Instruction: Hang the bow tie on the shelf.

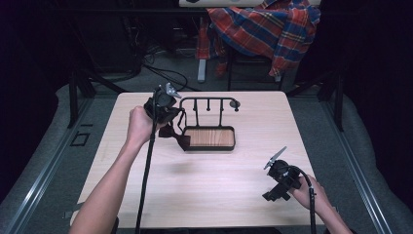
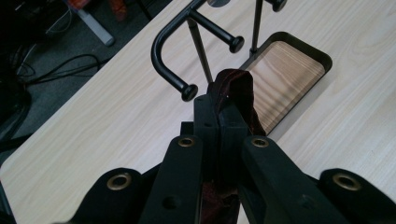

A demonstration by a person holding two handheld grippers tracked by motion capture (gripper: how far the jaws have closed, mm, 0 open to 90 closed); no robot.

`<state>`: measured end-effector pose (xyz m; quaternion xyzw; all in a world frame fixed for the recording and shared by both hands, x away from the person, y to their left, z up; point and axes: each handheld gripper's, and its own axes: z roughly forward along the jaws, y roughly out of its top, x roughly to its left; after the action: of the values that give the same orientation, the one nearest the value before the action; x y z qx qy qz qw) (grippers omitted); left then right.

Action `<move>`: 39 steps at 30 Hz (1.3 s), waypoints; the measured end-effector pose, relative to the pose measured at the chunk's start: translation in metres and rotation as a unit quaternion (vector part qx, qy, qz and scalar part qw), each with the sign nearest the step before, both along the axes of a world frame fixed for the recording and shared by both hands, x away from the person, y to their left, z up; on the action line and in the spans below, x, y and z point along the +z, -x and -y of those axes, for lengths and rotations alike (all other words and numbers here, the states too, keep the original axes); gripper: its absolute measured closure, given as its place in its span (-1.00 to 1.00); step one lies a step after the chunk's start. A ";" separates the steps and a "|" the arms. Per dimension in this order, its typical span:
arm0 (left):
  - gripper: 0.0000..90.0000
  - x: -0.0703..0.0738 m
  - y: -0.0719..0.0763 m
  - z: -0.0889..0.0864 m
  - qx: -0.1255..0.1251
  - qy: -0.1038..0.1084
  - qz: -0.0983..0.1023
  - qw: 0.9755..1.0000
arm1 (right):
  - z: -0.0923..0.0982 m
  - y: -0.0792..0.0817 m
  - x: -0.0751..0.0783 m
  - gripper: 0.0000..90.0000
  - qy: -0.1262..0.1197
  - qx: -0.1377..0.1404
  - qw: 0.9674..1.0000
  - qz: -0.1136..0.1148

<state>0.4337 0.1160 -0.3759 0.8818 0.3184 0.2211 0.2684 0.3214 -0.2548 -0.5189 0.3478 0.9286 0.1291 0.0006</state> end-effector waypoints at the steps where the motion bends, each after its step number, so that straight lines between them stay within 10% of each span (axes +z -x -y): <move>1: 0.97 0.001 -0.001 0.001 -0.001 -0.002 0.000 1.000 | 0.000 0.000 0.000 -0.65 0.000 0.000 1.000 0.000; 39: 0.97 -0.007 -0.051 0.006 0.032 -0.022 -0.014 0.999 | 0.002 -0.003 -0.002 -0.65 -0.004 -0.001 1.000 -0.005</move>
<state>0.4842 0.1098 -0.3826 0.8798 0.3453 0.2243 0.2375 0.3242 -0.2564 -0.5209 0.3496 0.9276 0.1314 -0.0051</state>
